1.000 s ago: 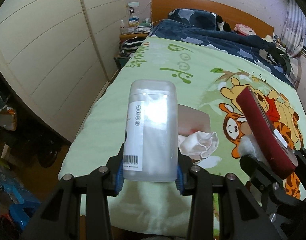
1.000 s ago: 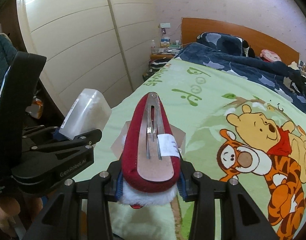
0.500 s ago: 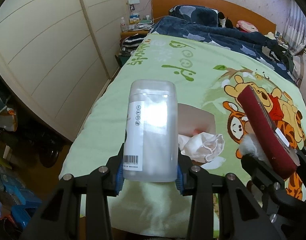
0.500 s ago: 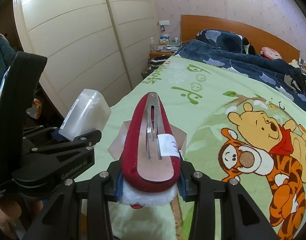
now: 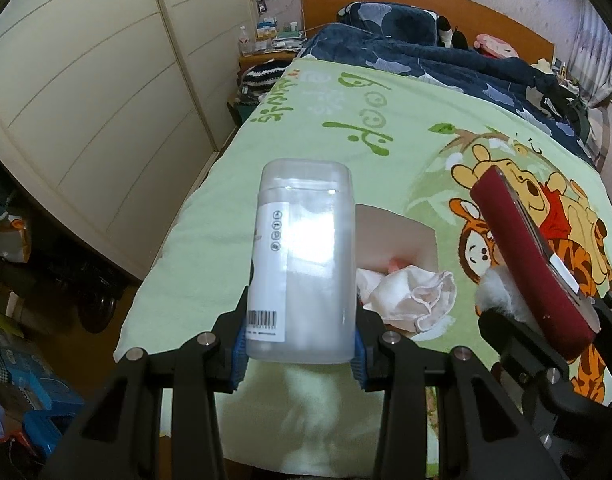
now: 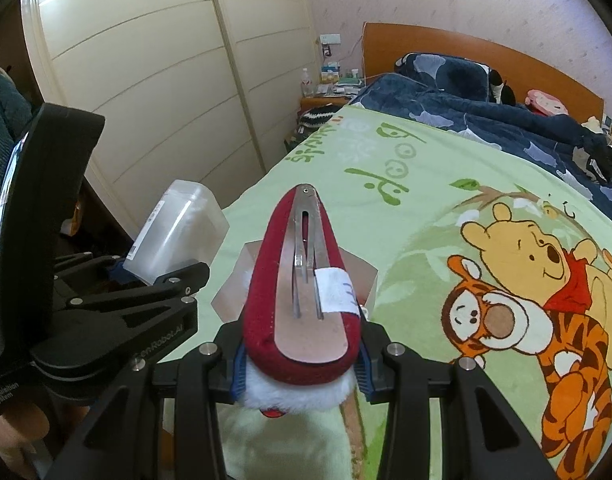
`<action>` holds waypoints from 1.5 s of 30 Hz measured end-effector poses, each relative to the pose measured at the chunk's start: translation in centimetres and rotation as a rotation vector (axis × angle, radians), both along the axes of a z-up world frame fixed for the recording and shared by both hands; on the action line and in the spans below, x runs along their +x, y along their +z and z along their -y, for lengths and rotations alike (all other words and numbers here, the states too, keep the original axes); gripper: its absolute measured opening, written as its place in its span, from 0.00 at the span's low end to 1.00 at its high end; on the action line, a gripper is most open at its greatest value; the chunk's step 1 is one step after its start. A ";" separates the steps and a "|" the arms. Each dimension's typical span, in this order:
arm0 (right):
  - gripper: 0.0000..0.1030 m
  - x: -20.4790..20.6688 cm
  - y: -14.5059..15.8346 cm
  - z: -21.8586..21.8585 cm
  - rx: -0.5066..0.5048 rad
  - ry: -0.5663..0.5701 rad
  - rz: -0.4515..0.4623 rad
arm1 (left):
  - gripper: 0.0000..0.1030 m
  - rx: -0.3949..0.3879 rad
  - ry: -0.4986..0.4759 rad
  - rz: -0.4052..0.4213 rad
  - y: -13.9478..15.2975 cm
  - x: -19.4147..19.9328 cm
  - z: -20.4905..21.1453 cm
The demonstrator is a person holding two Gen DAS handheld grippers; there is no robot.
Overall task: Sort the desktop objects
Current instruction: 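Carry the clear container and red clip with both tools over the paper box, then open both tools to drop the container and clip into the paper box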
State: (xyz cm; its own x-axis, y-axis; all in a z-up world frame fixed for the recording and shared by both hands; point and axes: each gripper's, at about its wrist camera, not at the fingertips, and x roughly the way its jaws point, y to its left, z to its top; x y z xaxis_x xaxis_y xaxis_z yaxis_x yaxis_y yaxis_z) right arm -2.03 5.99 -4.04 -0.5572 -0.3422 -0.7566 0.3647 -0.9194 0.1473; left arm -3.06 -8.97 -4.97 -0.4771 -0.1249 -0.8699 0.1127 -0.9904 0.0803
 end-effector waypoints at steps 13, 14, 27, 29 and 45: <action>0.40 -1.1 -0.9 0.7 0.007 0.009 0.023 | 0.40 0.000 0.007 0.017 -0.9 -1.2 0.3; 0.40 -1.3 -1.0 0.7 0.009 0.009 0.023 | 0.40 -0.001 0.006 0.019 -1.0 -1.4 0.3; 0.40 -5.0 -4.2 1.1 0.029 -0.022 0.092 | 0.40 0.000 -0.006 0.096 -4.8 -4.5 0.8; 0.40 -5.4 -4.9 1.3 0.032 -0.018 0.109 | 0.40 0.009 -0.017 0.111 -5.5 -4.8 0.8; 0.45 -7.7 -7.9 1.7 0.080 0.045 0.215 | 0.64 -0.080 -0.072 0.140 -7.1 -6.9 0.1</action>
State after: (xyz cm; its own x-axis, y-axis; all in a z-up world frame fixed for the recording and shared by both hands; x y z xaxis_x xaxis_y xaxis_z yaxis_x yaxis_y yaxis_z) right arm -9.69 4.30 -11.92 -0.3654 -0.2973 -0.8821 0.3736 -0.9148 0.1535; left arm -10.01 -9.10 -12.10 -0.3619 -0.1664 -0.9172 0.0236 -0.9853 0.1694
